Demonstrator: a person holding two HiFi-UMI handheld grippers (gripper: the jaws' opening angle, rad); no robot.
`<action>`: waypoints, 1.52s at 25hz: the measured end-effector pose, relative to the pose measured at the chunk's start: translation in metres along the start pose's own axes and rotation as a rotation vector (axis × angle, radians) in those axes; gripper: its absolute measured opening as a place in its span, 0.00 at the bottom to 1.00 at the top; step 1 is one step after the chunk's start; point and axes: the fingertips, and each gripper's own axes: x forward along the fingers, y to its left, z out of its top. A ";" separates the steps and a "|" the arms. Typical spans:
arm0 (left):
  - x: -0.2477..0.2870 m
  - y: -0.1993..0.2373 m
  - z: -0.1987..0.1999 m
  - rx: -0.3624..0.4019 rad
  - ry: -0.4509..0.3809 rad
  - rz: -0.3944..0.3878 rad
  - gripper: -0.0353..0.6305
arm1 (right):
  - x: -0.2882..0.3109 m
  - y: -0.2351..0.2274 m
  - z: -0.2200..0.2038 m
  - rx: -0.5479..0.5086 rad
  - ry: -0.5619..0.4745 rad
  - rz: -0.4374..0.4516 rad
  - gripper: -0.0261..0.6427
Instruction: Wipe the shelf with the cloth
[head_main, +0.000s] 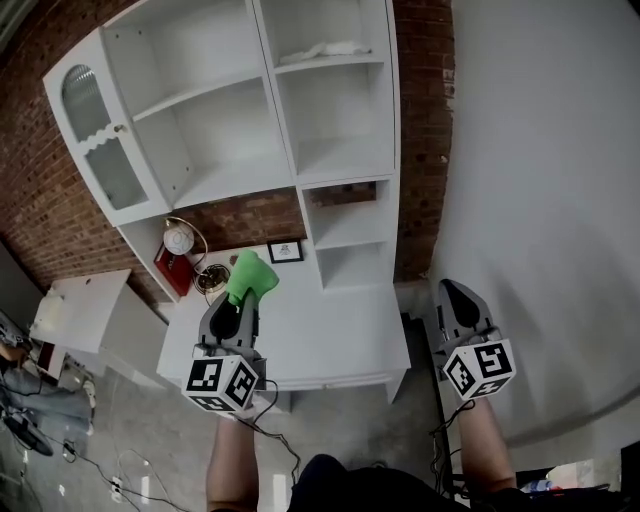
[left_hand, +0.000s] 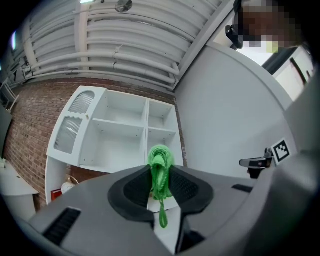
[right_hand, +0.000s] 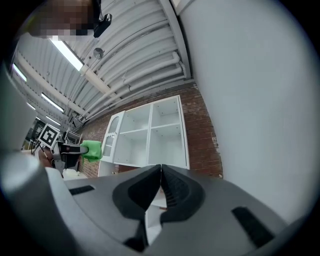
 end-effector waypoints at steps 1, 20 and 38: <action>0.002 -0.002 -0.001 0.005 0.007 0.003 0.19 | 0.000 -0.004 -0.002 0.008 0.002 0.000 0.04; 0.171 0.025 0.003 0.089 -0.051 -0.164 0.19 | 0.116 -0.072 -0.052 0.026 0.045 -0.127 0.04; 0.418 -0.073 0.050 0.718 0.012 -0.327 0.19 | 0.182 -0.132 -0.083 0.057 0.108 -0.113 0.04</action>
